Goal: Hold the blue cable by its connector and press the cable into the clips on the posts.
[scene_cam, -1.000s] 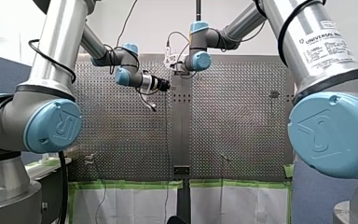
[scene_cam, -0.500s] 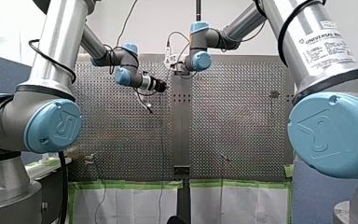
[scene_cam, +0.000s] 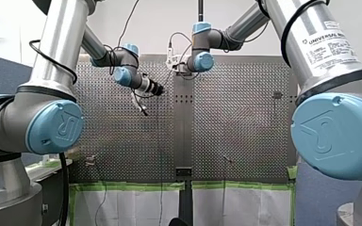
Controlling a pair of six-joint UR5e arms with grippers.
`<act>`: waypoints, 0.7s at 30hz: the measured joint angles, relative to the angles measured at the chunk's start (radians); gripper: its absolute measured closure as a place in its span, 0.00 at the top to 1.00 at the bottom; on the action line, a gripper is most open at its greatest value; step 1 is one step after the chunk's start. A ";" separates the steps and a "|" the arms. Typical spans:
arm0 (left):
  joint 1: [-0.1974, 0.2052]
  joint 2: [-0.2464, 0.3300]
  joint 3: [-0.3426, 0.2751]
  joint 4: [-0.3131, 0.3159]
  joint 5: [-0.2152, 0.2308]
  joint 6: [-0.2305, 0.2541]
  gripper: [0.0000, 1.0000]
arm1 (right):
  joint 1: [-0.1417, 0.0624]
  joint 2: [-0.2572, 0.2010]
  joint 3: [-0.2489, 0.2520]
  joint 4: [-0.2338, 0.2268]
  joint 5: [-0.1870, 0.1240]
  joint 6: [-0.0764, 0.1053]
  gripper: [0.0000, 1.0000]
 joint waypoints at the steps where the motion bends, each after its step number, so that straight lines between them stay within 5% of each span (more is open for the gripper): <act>1: 0.001 0.001 0.000 -0.007 -0.007 0.007 0.00 | 0.000 0.000 0.001 0.000 0.000 0.000 0.00; 8: 0.010 0.033 -0.011 -0.054 -0.070 0.070 0.00 | 0.000 0.000 0.004 0.001 0.000 -0.001 0.00; 21: 0.033 0.143 -0.094 -0.013 -0.183 0.183 0.00 | 0.004 0.000 0.008 0.002 -0.002 0.000 0.00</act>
